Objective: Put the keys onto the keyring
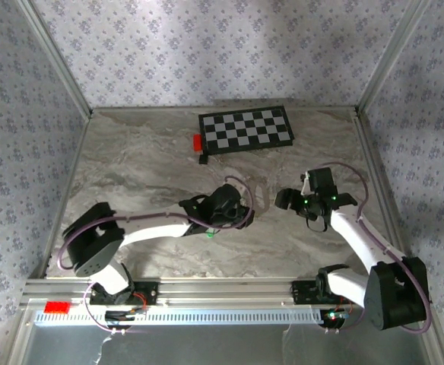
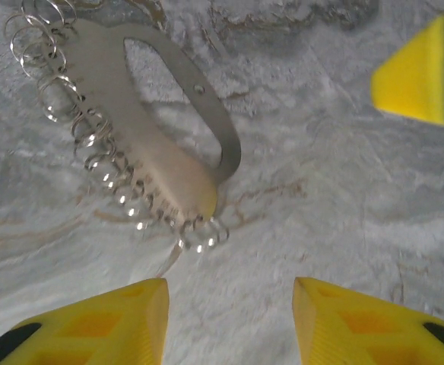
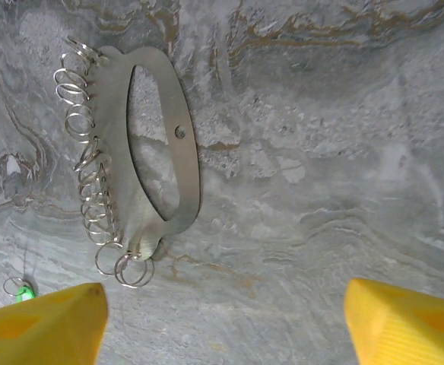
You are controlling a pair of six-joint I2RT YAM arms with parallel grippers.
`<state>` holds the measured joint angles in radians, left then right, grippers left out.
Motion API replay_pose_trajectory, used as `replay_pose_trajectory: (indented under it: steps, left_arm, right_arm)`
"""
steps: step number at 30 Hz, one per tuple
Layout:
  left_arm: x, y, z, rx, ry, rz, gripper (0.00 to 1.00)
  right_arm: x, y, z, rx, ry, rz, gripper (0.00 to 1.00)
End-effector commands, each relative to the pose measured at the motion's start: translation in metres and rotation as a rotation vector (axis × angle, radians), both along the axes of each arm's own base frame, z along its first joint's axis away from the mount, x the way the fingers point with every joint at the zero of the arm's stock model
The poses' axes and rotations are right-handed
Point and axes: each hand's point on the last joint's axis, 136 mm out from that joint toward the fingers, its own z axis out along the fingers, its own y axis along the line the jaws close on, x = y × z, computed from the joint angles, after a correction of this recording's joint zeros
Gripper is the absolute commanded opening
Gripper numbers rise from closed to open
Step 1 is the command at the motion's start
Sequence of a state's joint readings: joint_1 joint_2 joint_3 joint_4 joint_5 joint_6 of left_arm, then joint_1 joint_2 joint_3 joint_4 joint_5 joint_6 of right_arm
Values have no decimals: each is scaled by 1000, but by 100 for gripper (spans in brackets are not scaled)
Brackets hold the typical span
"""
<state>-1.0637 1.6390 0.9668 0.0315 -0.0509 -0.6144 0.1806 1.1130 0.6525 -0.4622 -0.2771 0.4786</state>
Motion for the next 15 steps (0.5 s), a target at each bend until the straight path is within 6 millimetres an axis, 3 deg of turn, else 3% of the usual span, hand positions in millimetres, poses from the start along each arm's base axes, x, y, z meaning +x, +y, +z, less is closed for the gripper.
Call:
replay_pose_trajectory:
  steps: [1, 6, 15]
  left_arm:
    - [12, -25, 9, -50, 7, 52, 44]
    - [19, -43, -10, -37, 49, 104, 42]
    - [23, -57, -41, -4, 94, 145, 38]
  right_arm:
    - [-4, -5, 5, -4, -18, 21, 89]
    - [-8, -13, 2, -13, -15, 4, 95]
    - [-13, -25, -3, 2, -16, -22, 95]
